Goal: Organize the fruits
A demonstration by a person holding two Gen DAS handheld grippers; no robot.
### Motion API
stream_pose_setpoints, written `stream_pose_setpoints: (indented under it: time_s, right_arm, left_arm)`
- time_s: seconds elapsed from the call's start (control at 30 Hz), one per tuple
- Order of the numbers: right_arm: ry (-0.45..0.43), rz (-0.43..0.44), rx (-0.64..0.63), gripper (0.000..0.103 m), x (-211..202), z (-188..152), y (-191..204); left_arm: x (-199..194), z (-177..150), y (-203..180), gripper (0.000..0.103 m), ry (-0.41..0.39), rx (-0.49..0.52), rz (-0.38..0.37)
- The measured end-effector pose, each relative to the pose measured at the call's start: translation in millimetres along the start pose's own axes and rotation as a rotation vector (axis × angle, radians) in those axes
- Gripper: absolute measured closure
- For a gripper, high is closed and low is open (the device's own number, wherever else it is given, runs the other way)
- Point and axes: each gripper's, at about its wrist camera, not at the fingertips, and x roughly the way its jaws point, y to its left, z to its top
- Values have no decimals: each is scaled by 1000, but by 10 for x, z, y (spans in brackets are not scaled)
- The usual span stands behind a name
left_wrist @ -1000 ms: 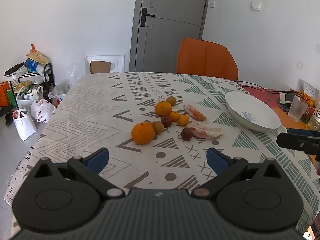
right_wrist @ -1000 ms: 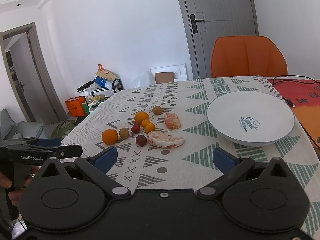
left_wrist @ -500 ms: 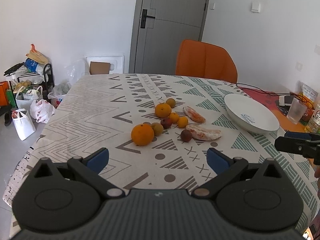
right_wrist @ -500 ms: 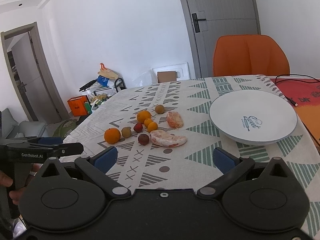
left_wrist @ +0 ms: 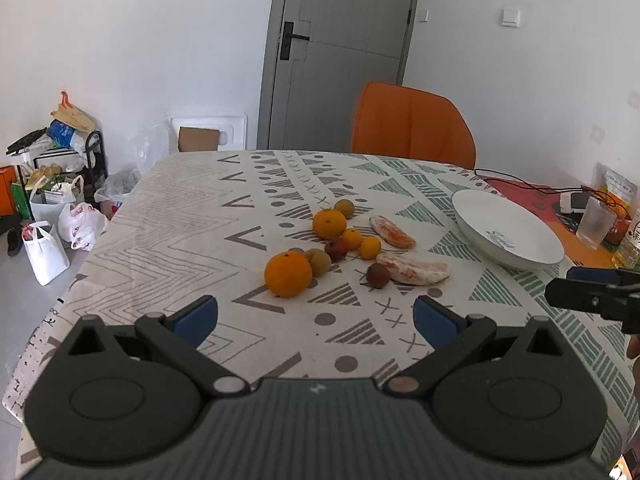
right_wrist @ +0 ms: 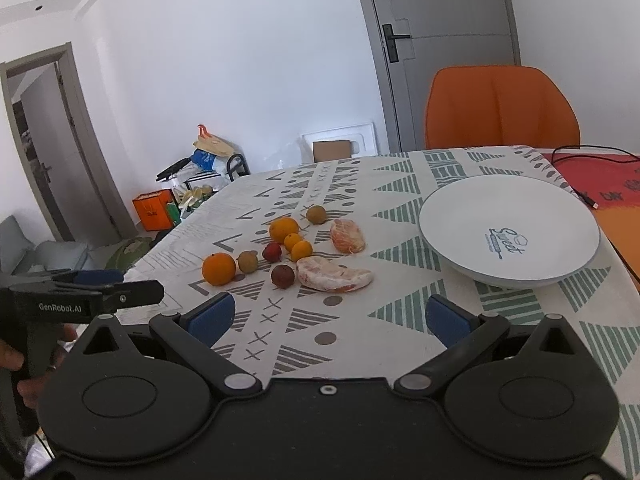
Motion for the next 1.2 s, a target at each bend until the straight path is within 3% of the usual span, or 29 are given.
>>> stream_pose_setpoints:
  time_s: [0.17, 0.3, 0.67, 1.0, 1.1, 1.2]
  right_arm:
    - [-1, 7, 24, 3, 132, 7, -36]
    - [16, 9, 23, 17, 259, 13, -37]
    - [78, 55, 48, 38, 575, 3, -43]
    - [147, 107, 27, 62, 921, 5, 121]
    - [156, 118, 18, 62, 1007, 20, 181]
    - [162, 121, 14, 62, 1097, 50, 221]
  left_arm:
    - [107, 18, 106, 2, -15, -34, 10]
    - [187, 47, 152, 8, -31, -46, 12]
    - [476, 80, 201, 29, -13, -58, 5]
    - [798, 107, 196, 34, 16, -53, 0]
    - [860, 123, 206, 35, 20, -50, -1]
    - [942, 131, 217, 42, 31, -52, -9]
